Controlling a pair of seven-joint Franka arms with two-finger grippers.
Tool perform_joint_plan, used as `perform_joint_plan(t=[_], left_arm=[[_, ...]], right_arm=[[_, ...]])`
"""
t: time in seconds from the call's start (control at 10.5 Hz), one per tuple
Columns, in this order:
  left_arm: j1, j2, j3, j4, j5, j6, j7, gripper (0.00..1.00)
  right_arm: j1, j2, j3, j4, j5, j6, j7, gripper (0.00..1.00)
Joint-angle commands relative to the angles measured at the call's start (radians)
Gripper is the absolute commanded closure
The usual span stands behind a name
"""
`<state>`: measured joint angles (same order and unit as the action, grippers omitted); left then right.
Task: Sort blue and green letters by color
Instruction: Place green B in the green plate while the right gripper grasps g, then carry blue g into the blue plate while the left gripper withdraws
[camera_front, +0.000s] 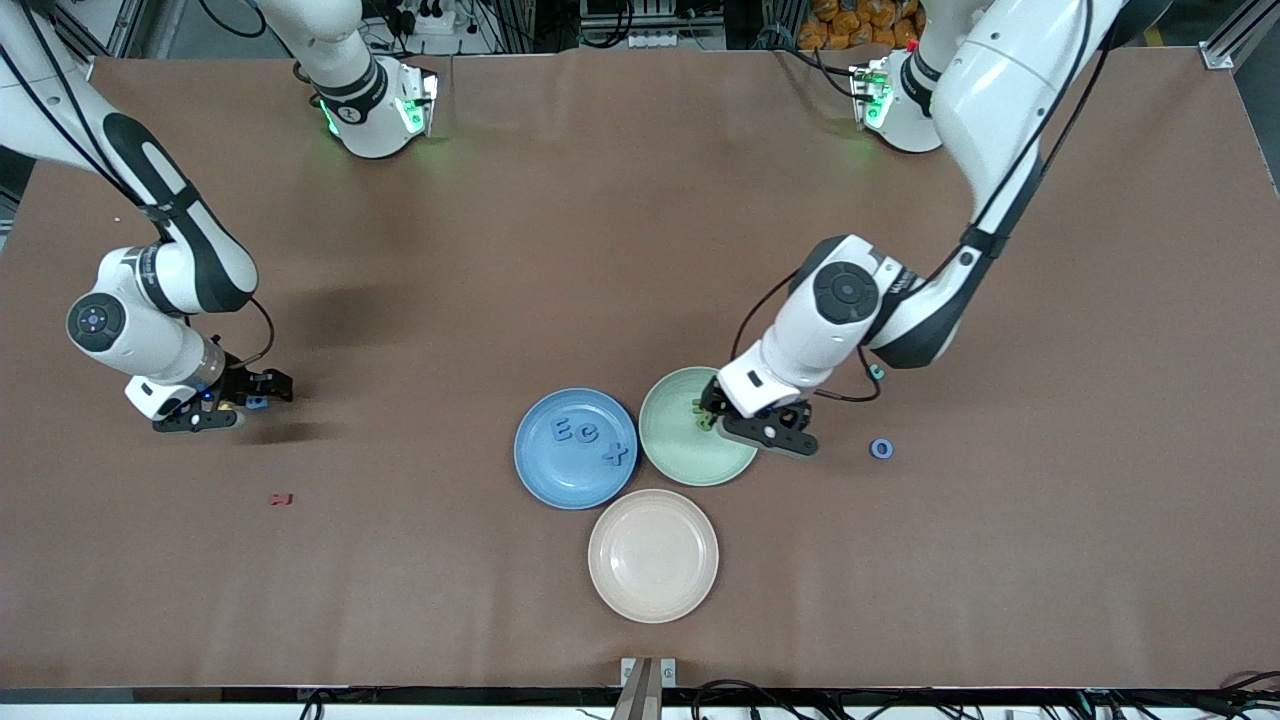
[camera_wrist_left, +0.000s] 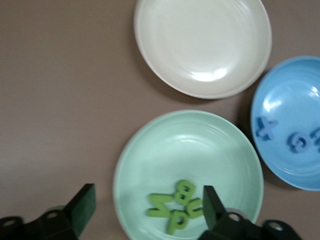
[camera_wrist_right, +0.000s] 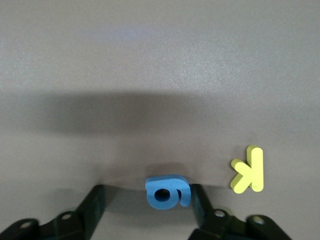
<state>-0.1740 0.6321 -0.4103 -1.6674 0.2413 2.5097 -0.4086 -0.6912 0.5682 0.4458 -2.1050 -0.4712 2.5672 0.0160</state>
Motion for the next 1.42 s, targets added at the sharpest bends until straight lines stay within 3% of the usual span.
perform_joint_plan(t=[0.0,0.19,0.47,0.57,0.76,1.04,1.33], left_arm=[[0.016,-0.176,0.019,0.091,0.024,-0.344,-0.004,0.00],[0.083,-0.259,0.016,0.179,0.004,-0.611,-0.009,0.00],[0.191,-0.366,0.010,0.190,-0.043,-0.756,-0.001,0.00],[0.192,-0.391,0.014,0.190,-0.045,-0.788,-0.001,0.00],[0.194,-0.443,0.053,0.186,-0.056,-0.793,0.025,0.00],[0.156,-0.503,0.203,0.181,-0.123,-0.793,0.166,0.00],[0.169,-0.499,0.222,0.181,-0.162,-0.822,0.189,0.00]], right_arm=[[-0.021,0.007,0.014,-0.003,-0.027,0.010,0.018,1.00],[-0.018,0.007,0.016,0.002,-0.026,0.007,0.027,1.00],[0.059,0.012,0.028,0.031,-0.015,0.011,0.077,1.00],[0.102,0.012,0.046,0.054,-0.014,0.011,0.116,1.00],[0.095,0.012,0.163,0.092,0.015,0.013,0.134,1.00],[0.200,0.006,0.218,0.166,0.222,0.011,0.137,1.00],[0.329,0.010,0.269,0.259,0.276,0.011,0.204,1.00]])
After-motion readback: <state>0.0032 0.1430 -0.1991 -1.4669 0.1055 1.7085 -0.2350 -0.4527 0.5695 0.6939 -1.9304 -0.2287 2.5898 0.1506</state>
